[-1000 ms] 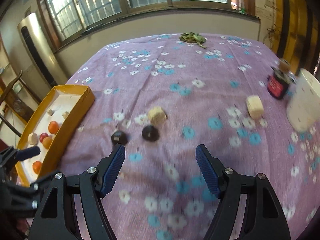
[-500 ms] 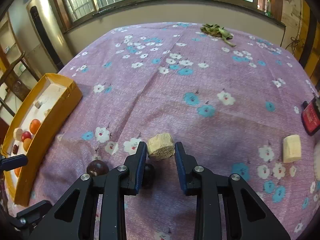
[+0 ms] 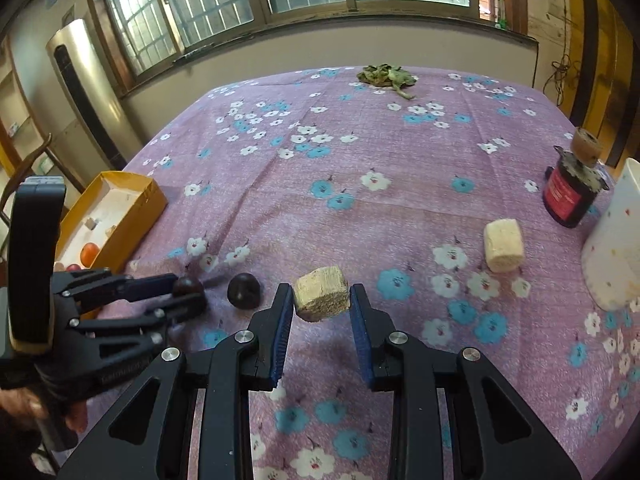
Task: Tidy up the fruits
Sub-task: 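Grasp a dark brown ball with the left gripper while the right gripper grasps a tan cube, then carry the dark ball and tan cube into the tray and release both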
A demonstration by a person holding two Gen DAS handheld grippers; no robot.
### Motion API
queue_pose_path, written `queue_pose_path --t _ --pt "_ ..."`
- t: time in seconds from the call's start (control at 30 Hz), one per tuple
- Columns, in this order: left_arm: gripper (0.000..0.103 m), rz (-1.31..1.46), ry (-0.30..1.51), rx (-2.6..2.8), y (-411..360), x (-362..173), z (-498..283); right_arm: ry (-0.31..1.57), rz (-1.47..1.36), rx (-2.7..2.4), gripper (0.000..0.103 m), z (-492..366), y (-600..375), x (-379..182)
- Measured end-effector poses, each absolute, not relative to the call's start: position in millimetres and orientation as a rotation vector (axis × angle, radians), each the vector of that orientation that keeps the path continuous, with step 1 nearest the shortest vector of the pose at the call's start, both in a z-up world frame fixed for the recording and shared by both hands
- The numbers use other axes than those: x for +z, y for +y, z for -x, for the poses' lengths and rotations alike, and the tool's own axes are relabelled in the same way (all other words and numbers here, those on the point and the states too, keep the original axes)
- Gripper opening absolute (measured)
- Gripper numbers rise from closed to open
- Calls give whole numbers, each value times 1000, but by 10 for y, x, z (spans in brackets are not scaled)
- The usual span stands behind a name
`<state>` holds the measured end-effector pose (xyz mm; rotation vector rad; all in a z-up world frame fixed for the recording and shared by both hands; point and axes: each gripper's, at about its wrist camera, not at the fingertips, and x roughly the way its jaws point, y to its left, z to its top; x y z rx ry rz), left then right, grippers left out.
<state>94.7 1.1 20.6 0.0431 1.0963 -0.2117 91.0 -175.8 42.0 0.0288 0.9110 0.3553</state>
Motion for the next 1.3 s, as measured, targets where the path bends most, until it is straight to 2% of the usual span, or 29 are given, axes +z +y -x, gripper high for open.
queue_pose_path --t 0.67,1.3 --pt "27 28 1055 -277 479 563 -171 912 -54 328 28 -103 -1470 516" --pt "27 112 1006 -219 1559 814 17 878 -24 438 28 3 -317 747"
